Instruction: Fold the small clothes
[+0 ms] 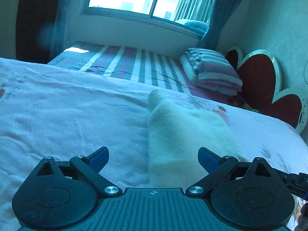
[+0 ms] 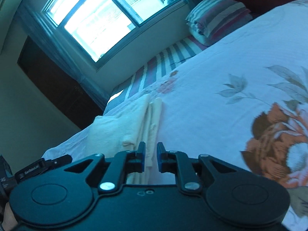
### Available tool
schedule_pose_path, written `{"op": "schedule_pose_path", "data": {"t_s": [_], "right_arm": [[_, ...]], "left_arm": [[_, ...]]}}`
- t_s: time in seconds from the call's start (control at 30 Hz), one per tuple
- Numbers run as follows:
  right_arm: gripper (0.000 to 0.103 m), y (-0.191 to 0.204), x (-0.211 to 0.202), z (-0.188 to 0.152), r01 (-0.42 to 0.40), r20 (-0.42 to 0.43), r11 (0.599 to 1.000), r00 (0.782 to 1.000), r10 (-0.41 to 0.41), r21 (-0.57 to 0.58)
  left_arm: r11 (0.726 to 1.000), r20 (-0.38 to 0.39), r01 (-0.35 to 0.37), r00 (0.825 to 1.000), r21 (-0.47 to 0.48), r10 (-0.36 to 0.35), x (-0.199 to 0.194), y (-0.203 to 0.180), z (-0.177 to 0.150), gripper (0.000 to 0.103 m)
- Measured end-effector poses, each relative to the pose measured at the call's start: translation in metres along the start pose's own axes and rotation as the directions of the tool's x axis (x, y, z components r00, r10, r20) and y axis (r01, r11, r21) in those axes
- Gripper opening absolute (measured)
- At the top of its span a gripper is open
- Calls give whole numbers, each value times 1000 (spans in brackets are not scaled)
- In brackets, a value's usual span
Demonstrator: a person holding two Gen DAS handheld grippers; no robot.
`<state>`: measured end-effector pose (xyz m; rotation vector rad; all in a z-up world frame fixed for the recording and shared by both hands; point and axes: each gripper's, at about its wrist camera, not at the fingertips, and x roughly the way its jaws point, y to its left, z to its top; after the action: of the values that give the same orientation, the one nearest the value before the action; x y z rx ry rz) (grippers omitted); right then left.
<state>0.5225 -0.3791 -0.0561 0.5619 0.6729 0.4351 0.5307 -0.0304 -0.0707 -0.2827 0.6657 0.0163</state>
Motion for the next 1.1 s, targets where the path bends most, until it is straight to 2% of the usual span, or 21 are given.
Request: {"op": "schedule_pose_path", "data": {"t_s": [0.07, 0.2, 0.27, 0.47, 0.53, 0.57, 0.73, 0.8, 0.9, 0.93, 0.97, 1.03, 1.1], "right_arm": [[21, 13, 17, 3, -21, -20, 999, 1000, 21, -30], [22, 29, 44, 10, -24, -49, 997, 999, 21, -69], [23, 34, 58, 13, -5, -77, 996, 997, -2, -91], [26, 41, 78, 12, 37, -136, 993, 989, -53, -112], [14, 45, 76, 11, 41, -138, 991, 989, -58, -124], [12, 50, 73, 11, 44, -132, 989, 989, -63, -140], [11, 48, 38, -1, 64, -90, 993, 993, -73, -97], [11, 41, 44, -8, 87, -101, 993, 990, -95, -81], [14, 38, 52, -3, 78, -91, 995, 992, -83, -53], [19, 40, 49, 1, 76, -81, 995, 993, -81, -57], [29, 43, 44, 2, 86, -66, 994, 994, -91, -70], [34, 44, 24, 1, 107, -28, 989, 994, -110, -98], [30, 38, 7, -8, 67, -46, 995, 996, -71, -74]], "left_arm": [[1000, -23, 4, 1000, -10, -4, 13, 7, -2, 98], [1000, -62, 13, 998, -12, -14, 38, 3, -9, 98], [1000, -82, 16, 996, -24, -18, 56, -2, -6, 98], [999, -102, 43, 994, -17, -45, 75, 2, -3, 98], [999, -102, 41, 994, -4, -41, 77, 1, 0, 98], [999, -98, 41, 994, 5, -41, 77, 0, 2, 98], [993, -85, 87, 993, 74, -81, 75, -9, 8, 98], [991, -106, 67, 993, 114, -55, 82, -15, 8, 98], [993, -111, 71, 992, 93, -60, 83, -12, 10, 98], [994, -106, 75, 992, 73, -67, 80, -9, 11, 98], [995, -85, 85, 993, 53, -81, 73, -5, 10, 98], [994, -65, 103, 993, 30, -101, 63, 0, 7, 98], [991, -60, 130, 990, 34, -128, 59, 1, 3, 98]]}}
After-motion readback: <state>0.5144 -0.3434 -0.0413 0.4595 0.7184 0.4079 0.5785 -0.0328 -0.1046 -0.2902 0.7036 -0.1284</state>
